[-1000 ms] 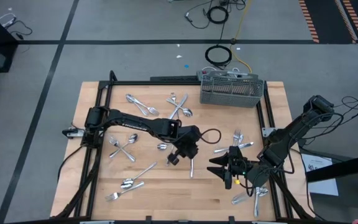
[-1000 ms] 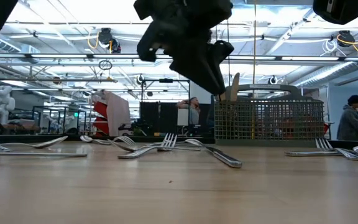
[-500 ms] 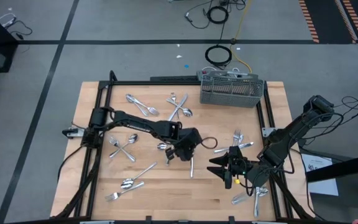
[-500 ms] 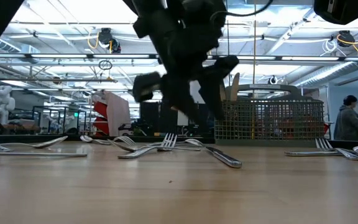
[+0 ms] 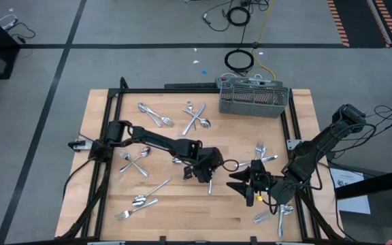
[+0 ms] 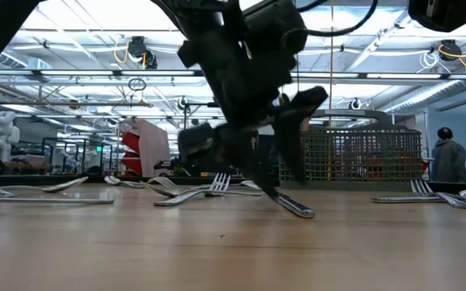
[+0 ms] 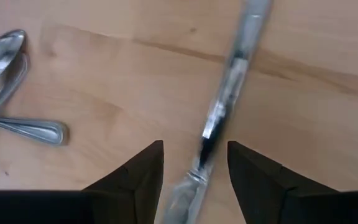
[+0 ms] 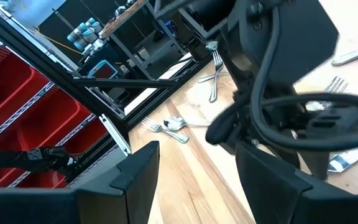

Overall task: Sort silverware
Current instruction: Put the silver knife into the silverware basket

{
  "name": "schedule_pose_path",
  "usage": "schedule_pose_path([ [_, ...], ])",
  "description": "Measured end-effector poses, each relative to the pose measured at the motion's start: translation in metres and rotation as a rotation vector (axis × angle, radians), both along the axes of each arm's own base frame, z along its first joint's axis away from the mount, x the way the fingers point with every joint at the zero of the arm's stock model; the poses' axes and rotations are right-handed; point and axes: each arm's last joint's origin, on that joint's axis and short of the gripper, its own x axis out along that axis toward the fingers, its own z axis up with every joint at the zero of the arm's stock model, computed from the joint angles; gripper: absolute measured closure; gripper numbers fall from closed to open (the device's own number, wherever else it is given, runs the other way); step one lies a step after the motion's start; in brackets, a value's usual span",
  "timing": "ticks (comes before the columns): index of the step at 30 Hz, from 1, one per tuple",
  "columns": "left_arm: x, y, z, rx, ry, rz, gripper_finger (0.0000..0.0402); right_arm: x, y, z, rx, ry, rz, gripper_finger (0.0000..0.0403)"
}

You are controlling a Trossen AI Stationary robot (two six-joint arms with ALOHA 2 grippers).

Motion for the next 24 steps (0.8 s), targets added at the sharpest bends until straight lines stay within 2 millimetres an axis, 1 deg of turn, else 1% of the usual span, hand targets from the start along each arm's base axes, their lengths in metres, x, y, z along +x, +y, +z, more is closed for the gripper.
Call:
schedule_pose_path([
  [3,-0.003,-0.001,-0.003,0.015,0.039,0.018,0.0225,0.0,0.0,0.0,0.0,0.0,-0.001,0.02],
  [8,-0.003,-0.001,-0.007,0.011,0.062,0.089,0.0252,0.0,0.0,0.0,-0.006,0.003,0.0,0.02],
  [14,-0.003,-0.003,-0.014,0.012,0.093,0.112,0.0282,0.001,-0.002,0.0,-0.007,0.003,-0.006,0.02],
  [21,-0.005,-0.007,-0.015,0.024,0.112,0.109,0.0302,0.001,-0.001,0.0,-0.007,0.003,-0.005,0.02],
  [24,-0.006,-0.006,-0.016,0.011,0.128,0.153,0.0308,0.001,-0.001,0.0,-0.002,-0.001,-0.005,0.02],
])
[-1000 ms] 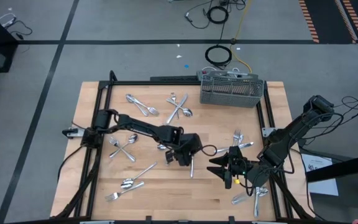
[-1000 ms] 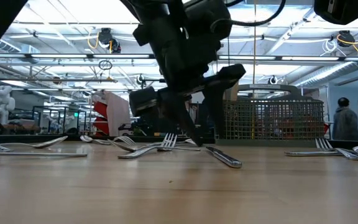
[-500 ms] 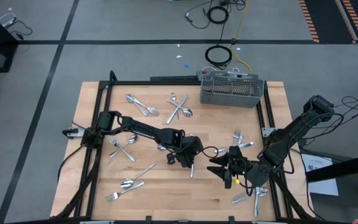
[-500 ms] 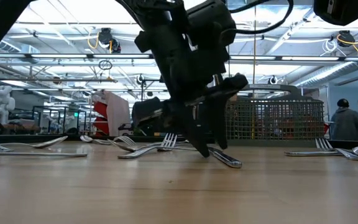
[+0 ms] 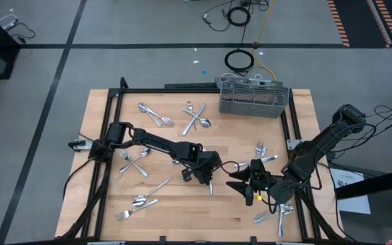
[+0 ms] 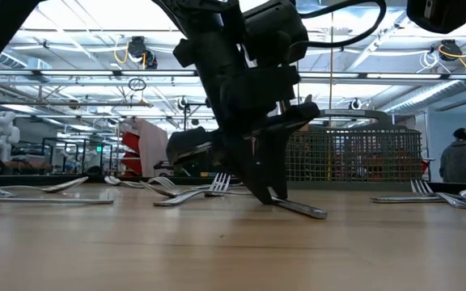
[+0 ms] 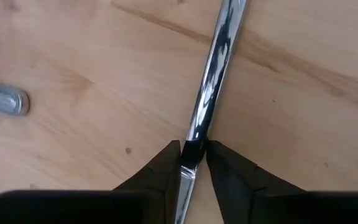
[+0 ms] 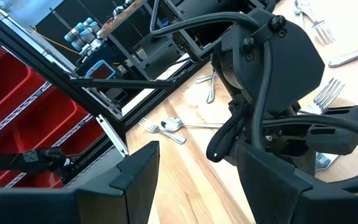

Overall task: Sort silverware
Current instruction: Put the silver knife into the silverware basket

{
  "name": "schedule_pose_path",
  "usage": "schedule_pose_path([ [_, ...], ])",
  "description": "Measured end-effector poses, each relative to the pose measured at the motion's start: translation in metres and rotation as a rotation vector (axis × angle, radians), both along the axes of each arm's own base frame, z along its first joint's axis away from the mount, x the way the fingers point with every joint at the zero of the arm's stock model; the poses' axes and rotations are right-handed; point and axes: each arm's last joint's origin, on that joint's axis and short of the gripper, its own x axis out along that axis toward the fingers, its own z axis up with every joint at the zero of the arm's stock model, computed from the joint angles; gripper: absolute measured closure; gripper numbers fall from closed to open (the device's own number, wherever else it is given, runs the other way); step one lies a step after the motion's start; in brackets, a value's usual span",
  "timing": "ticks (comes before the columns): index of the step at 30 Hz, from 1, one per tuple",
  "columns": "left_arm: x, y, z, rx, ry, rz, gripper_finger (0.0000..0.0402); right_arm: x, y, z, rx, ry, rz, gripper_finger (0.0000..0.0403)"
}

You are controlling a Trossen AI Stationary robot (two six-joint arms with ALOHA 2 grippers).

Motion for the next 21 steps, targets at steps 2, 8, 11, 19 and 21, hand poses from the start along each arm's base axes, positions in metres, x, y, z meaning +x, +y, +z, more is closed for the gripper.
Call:
schedule_pose_path([
  [2,-0.0004,0.0,-0.0004,-0.01,0.008,0.025,0.0312,0.0001,0.0001,0.0003,0.005,-0.003,0.0,0.02],
  [8,-0.001,-0.0001,-0.0009,-0.016,0.015,0.021,0.0325,0.0001,0.0001,0.0003,0.021,-0.005,-0.005,0.02],
  [11,-0.0027,-0.0002,-0.0016,-0.022,0.035,0.019,0.0333,0.0001,0.0001,0.0003,0.023,-0.006,-0.005,0.02],
  [19,-0.0089,-0.0039,-0.0036,-0.075,0.11,0.041,0.0349,0.0,0.0002,0.0003,0.024,-0.005,-0.005,0.02],
  [21,-0.0093,-0.0042,-0.0037,-0.084,0.116,0.042,0.035,0.0,0.0002,0.0003,0.023,-0.005,-0.005,0.02],
])
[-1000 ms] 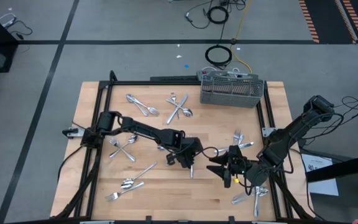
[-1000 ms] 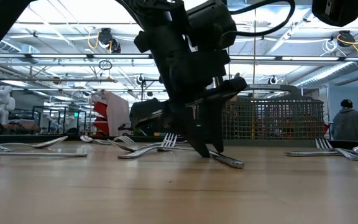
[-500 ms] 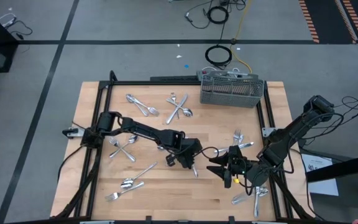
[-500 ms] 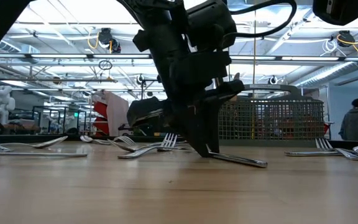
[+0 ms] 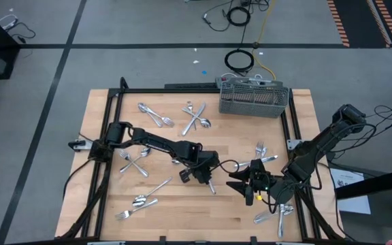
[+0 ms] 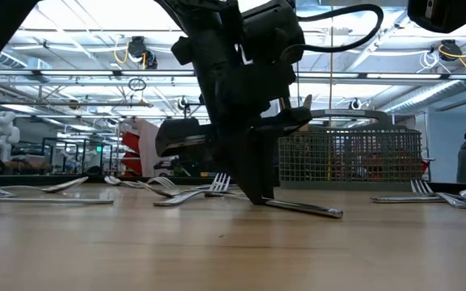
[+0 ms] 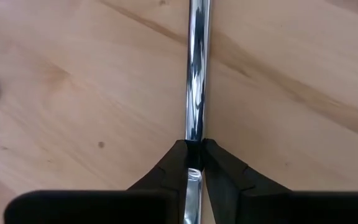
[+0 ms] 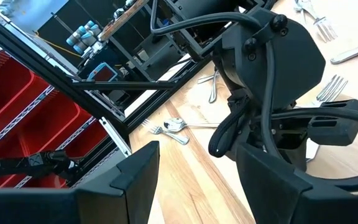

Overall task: Sort silverware
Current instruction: Put the silver knife into the silverware basket

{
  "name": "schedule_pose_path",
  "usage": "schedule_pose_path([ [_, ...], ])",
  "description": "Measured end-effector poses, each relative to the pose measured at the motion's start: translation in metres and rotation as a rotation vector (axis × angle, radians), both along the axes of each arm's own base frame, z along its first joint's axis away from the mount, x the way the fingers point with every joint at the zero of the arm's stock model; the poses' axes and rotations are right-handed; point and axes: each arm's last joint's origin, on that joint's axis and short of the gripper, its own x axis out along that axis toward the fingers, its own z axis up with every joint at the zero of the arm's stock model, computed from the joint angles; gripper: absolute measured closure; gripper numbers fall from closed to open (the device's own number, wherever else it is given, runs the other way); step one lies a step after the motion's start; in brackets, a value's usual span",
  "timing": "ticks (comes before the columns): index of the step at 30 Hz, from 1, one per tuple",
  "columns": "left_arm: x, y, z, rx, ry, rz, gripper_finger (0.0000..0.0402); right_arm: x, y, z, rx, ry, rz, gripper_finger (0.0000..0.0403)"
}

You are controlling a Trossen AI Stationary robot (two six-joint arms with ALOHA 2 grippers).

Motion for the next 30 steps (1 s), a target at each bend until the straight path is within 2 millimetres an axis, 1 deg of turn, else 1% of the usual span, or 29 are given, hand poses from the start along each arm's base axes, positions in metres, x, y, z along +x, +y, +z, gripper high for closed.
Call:
schedule_pose_path([
  [5,-0.0001,-0.0003,-0.0003,-0.007,0.0,0.001,0.0351,0.0,0.0,0.0,-0.001,0.0,0.0,0.02],
  [7,0.0005,-0.0006,-0.0003,-0.017,-0.002,0.027,0.0347,0.0,0.0,0.0,0.0,0.0,0.0,0.02],
  [10,0.0016,-0.001,0.0,-0.034,-0.006,0.064,0.0329,0.0,0.0,0.0,0.0,0.0,0.0,0.02],
  [16,0.002,-0.0009,0.0003,-0.036,-0.007,0.07,0.0282,0.0,0.0,0.0,0.004,-0.001,-0.001,0.02],
  [19,0.0019,-0.0009,0.0004,-0.036,-0.006,0.07,0.0274,0.0,-0.0001,0.0,0.004,-0.001,-0.002,0.02],
  [24,0.0004,-0.0009,0.0001,-0.033,0.011,0.07,0.0289,0.0,0.0,0.0,0.004,-0.001,-0.001,0.02],
  [30,-0.0006,-0.0011,-0.0002,-0.033,0.022,0.069,0.0331,0.0,0.0,0.0,0.004,-0.001,-0.001,0.02],
])
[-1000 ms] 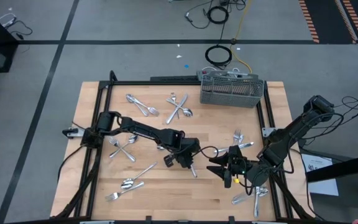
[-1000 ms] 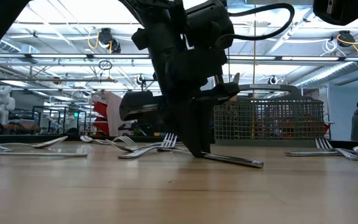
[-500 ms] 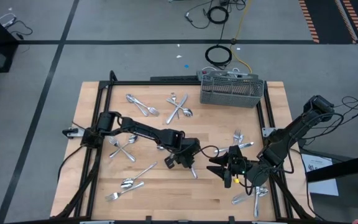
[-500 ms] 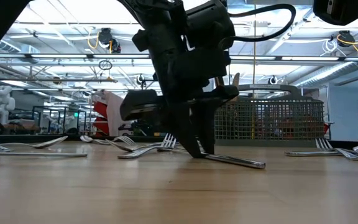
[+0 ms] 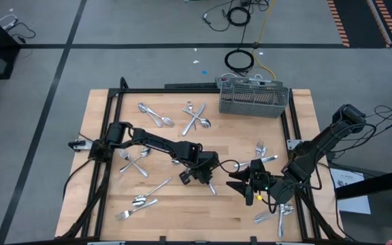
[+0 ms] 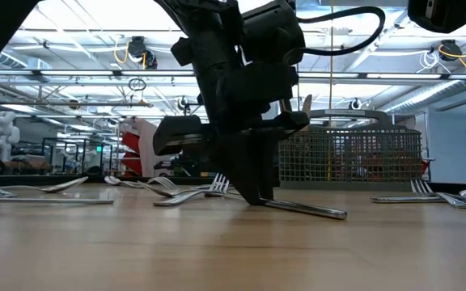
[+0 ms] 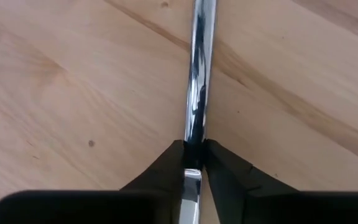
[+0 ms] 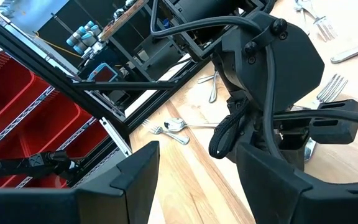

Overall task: Sort silverware
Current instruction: Put the silver knife into the silverware basket

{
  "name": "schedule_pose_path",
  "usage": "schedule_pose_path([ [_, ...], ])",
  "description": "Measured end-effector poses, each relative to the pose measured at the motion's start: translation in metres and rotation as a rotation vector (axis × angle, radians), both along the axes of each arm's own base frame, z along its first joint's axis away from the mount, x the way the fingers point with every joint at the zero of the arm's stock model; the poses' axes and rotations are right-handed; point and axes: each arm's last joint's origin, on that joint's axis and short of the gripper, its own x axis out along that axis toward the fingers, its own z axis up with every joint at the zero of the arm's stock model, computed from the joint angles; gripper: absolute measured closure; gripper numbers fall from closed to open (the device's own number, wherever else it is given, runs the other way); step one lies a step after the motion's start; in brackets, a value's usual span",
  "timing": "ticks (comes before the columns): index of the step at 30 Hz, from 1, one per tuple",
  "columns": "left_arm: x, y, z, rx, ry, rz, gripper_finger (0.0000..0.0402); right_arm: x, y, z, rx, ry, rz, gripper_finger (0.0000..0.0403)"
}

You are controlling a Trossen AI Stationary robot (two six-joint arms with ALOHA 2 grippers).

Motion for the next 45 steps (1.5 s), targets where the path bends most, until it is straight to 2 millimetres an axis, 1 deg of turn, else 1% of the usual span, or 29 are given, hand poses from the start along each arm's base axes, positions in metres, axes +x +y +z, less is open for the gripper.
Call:
schedule_pose_path([
  [3,0.0,0.0,0.0,-0.005,0.003,-0.002,0.0352,0.0,0.0,0.0,0.0,0.0,0.0,0.02],
  [6,-0.001,0.0,0.0,-0.006,0.006,-0.002,0.0359,0.0,0.0,0.0,0.0,0.0,0.0,0.02],
  [12,-0.001,0.0,0.0,-0.008,0.01,-0.002,0.0351,0.0,0.0,0.0,0.0,0.0,0.0,0.02],
  [20,0.0,0.0,0.0,-0.009,0.001,-0.002,0.0357,0.0,0.0,0.0,0.0,0.0,0.0,0.02],
  [32,0.013,-0.003,0.019,-0.027,-0.07,0.001,0.0362,0.0,0.0,0.0,0.0,0.0,0.0,0.02],
  [45,0.013,-0.002,0.02,-0.038,-0.055,0.016,0.0361,0.0,0.0,0.0,0.008,-0.001,-0.002,0.02],
])
